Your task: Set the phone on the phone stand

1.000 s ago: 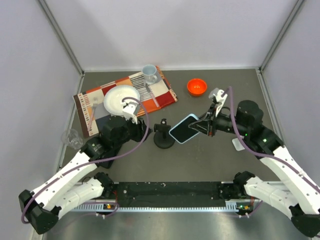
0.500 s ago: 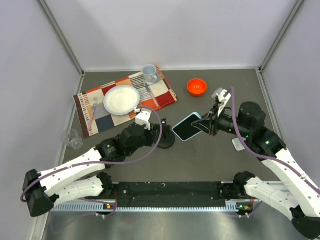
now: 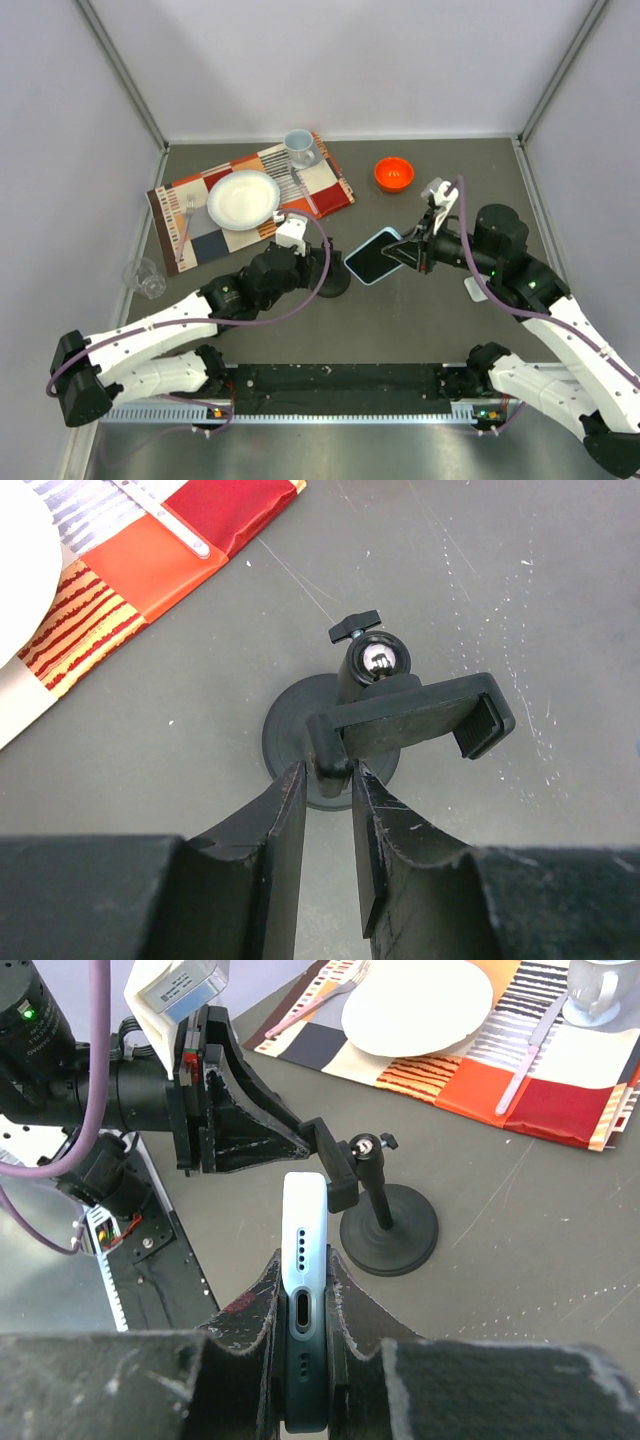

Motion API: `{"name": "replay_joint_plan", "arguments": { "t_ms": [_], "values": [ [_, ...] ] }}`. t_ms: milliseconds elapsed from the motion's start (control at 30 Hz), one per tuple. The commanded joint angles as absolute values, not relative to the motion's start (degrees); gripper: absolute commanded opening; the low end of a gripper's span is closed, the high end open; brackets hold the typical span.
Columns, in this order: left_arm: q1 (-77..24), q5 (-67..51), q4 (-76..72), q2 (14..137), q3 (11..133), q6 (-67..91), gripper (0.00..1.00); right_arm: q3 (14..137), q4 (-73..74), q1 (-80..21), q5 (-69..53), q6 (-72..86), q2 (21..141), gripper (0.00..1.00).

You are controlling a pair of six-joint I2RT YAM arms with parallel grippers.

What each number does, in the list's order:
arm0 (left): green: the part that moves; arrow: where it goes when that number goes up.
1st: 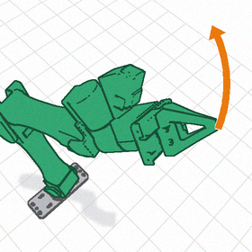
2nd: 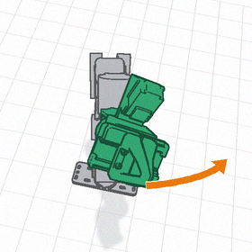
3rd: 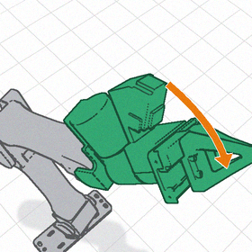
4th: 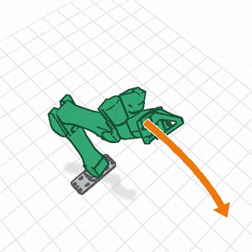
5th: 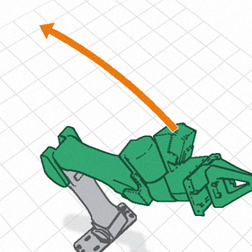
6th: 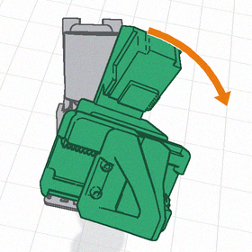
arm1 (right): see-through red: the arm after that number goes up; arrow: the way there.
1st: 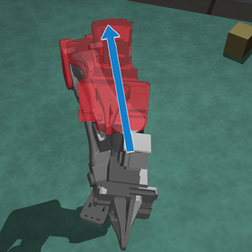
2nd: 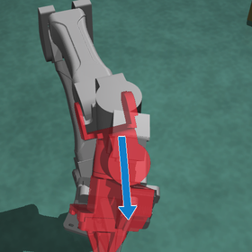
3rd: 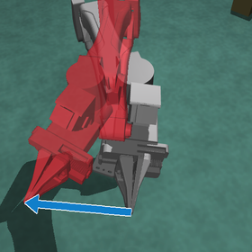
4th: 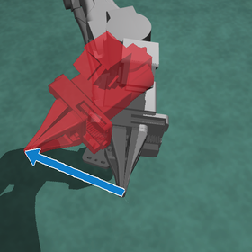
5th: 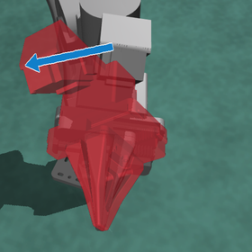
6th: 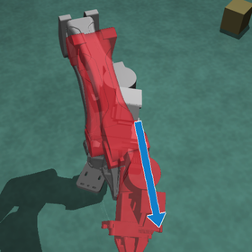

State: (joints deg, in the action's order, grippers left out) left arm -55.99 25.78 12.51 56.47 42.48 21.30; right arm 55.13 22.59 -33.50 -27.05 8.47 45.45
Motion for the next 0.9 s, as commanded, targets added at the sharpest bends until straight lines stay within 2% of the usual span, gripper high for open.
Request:
{"name": "replay_joint_plan", "arguments": {
  "t_ms": [0, 200, 300, 333, 533, 733, 867],
  "values": [
    [-56.25, 27.60, 8.88, 57.21, 44.91, 20.39, 0.28, 56.25, 17.75, -33.22, -29.18, 8.00, 45.44, 0.00],
    [-56.34, 27.07, 8.35, 57.92, 44.91, 20.04, 0.27, 56.34, 17.84, -33.22, -31.28, 6.51, 47.80, 0.00],
    [-56.34, 27.16, 7.82, 58.27, 44.56, 19.60, 0.19, 56.25, 18.02, -33.31, -32.17, 5.45, 48.95, 0.00],
    [-56.25, 26.90, 7.56, 58.36, 44.47, 19.08, 0.13, 56.25, 18.37, -33.31, -31.99, 5.36, 49.13, 0.00],
    [-56.34, 23.82, 6.24, 57.22, 43.68, 15.92, 0.00, 56.51, 19.25, -33.14, -32.95, 2.55, 50.10, 0.00],
    [-56.25, 17.76, 4.49, 55.20, 42.28, 13.63, 0.00, 56.60, 19.69, -35.50, -41.47, -8.33, 51.76, 0.00],
    [-56.25, 13.55, 2.82, 54.05, 41.05, 10.73, 0.00, 58.00, 21.79, -37.88, -54.30, -17.92, 55.44, 0.00]
  ]
}}
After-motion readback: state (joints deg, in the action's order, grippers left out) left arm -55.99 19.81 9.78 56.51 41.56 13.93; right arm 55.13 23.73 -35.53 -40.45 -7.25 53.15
